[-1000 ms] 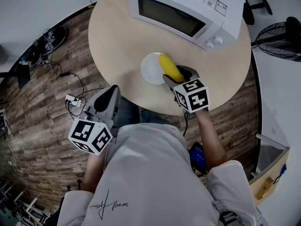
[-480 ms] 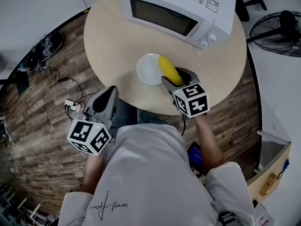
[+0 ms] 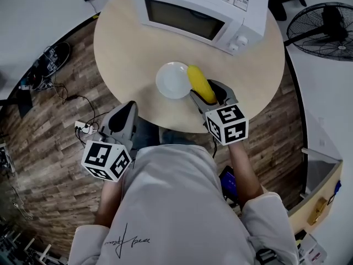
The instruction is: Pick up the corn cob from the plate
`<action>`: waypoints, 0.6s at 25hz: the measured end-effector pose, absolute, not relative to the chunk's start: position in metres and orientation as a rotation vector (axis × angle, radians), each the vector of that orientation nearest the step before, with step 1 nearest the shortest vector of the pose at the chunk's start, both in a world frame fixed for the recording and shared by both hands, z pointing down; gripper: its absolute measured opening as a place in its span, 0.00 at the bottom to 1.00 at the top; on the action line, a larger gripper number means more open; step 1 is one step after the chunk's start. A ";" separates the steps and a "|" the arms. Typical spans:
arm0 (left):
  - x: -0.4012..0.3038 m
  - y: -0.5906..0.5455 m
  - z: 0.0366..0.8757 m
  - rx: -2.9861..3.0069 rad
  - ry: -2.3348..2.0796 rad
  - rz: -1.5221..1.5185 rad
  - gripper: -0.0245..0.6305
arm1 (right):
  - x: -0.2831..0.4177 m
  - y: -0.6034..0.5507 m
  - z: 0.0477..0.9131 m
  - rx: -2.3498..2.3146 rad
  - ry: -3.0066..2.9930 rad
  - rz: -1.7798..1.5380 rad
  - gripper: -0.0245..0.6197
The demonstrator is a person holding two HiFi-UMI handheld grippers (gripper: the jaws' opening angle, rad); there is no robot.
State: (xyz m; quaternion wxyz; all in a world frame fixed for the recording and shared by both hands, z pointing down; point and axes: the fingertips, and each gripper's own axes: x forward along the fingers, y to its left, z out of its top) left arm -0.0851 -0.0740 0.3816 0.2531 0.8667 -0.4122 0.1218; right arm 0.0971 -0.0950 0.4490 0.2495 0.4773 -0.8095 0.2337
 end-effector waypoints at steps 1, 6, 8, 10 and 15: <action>-0.084 -0.073 0.381 2.367 -1.124 0.342 0.03 | 0.097 -0.094 0.446 1.310 -2.213 0.634 0.45; -0.084 -0.071 0.381 2.364 -1.115 0.326 0.03 | 0.099 -0.084 0.431 1.357 -2.238 0.619 0.45; -0.085 -0.070 0.380 2.354 -1.118 0.309 0.03 | 0.100 -0.080 0.428 1.372 -2.244 0.617 0.45; -0.086 -0.069 0.380 2.347 -1.120 0.299 0.03 | 0.101 -0.076 0.427 1.383 -2.244 0.618 0.45; -0.087 -0.067 0.382 2.345 -1.130 0.301 0.03 | 0.108 -0.068 0.421 1.421 -2.255 0.633 0.45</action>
